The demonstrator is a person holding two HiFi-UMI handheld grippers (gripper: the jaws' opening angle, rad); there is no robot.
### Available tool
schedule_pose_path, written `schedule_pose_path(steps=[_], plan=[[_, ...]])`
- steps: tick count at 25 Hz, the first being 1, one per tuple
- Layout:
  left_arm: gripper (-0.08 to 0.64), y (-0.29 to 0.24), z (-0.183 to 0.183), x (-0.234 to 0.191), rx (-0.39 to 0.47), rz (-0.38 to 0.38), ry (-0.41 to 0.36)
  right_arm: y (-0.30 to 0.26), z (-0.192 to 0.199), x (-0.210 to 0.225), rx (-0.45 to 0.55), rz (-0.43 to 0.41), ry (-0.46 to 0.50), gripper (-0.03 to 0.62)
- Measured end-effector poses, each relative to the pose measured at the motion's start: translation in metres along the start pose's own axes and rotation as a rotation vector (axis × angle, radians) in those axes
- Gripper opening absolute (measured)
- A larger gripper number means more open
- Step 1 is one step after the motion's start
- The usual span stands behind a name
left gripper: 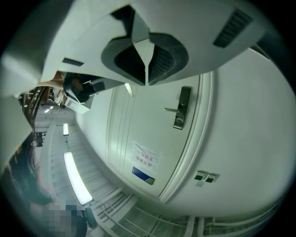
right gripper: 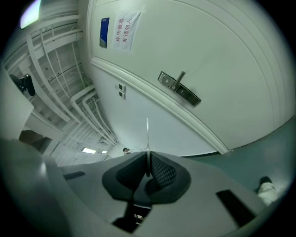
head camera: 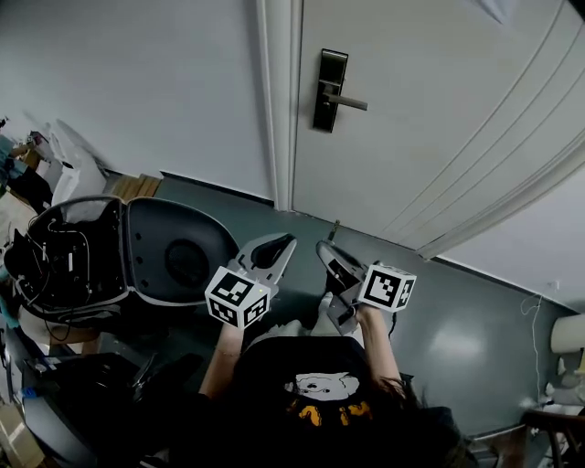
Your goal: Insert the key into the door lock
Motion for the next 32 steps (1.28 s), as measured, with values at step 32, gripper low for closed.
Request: schedule_pose_path(steps=[32], plan=[[0.025,-0.137,-0.046,-0.079,-0.040,-0.090,-0.012,-0.075,-0.147,0.081,-0.117,-0.081,-0.054,0.025]])
Point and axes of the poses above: the fingertips, and each gripper's own axes: y backward along the fingers, x to its right, z out of its underside, the point moved 7 cm from there along y, backward along the fingers, and after that the axes turned 8 degrees about z, right-handed, at the moved point
